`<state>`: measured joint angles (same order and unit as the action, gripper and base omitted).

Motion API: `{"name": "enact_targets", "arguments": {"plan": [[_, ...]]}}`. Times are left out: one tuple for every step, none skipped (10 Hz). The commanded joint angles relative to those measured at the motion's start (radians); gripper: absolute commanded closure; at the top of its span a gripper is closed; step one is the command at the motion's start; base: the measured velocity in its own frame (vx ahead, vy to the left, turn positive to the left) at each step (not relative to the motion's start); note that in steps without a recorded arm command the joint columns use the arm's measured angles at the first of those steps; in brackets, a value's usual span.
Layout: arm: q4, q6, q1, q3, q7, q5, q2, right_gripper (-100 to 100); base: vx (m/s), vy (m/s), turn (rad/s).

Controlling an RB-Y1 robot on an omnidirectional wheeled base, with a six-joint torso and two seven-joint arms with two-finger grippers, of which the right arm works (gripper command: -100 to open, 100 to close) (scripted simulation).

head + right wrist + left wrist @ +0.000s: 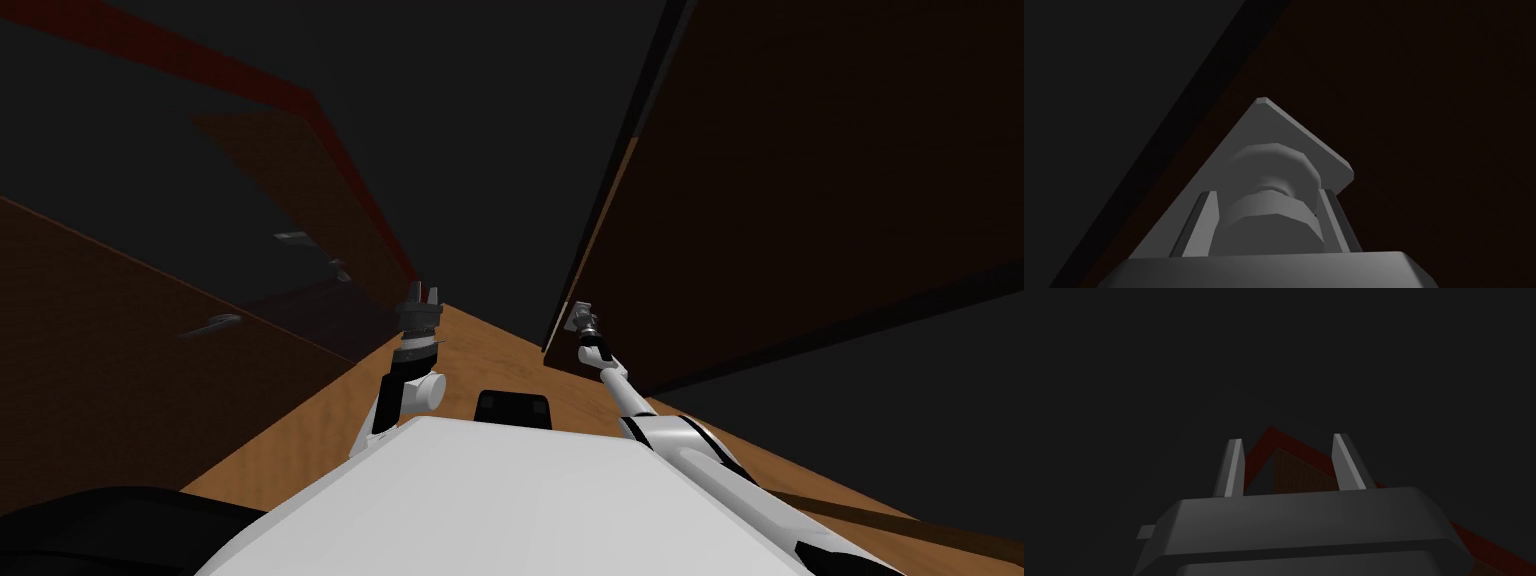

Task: Pull the door open

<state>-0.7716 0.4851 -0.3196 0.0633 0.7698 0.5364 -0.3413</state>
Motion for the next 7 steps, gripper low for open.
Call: {"name": "enact_targets", "arguments": {"plan": [[0.000,0.000,-0.002,0.001,0.036,0.007,0.003,100,-0.038,-0.020,0.037],[0.005,0.001,-0.007,0.004,0.072,0.018,0.004,100,-0.042,-0.028,0.043],[0.010,0.001,-0.012,0.006,0.098,0.029,0.005,100,-0.057,-0.040,0.063],[0.010,0.001,-0.012,0.006,0.113,0.029,0.005,100,-0.044,-0.020,0.028],[0.014,0.002,-0.016,0.008,0.148,0.038,0.007,100,-0.033,-0.011,0.028],[0.019,0.003,-0.020,0.009,0.175,0.047,0.008,100,-0.045,-0.023,0.046],[0.019,0.003,-0.020,0.009,0.184,0.047,0.008,100,-0.038,-0.019,0.025]]}}
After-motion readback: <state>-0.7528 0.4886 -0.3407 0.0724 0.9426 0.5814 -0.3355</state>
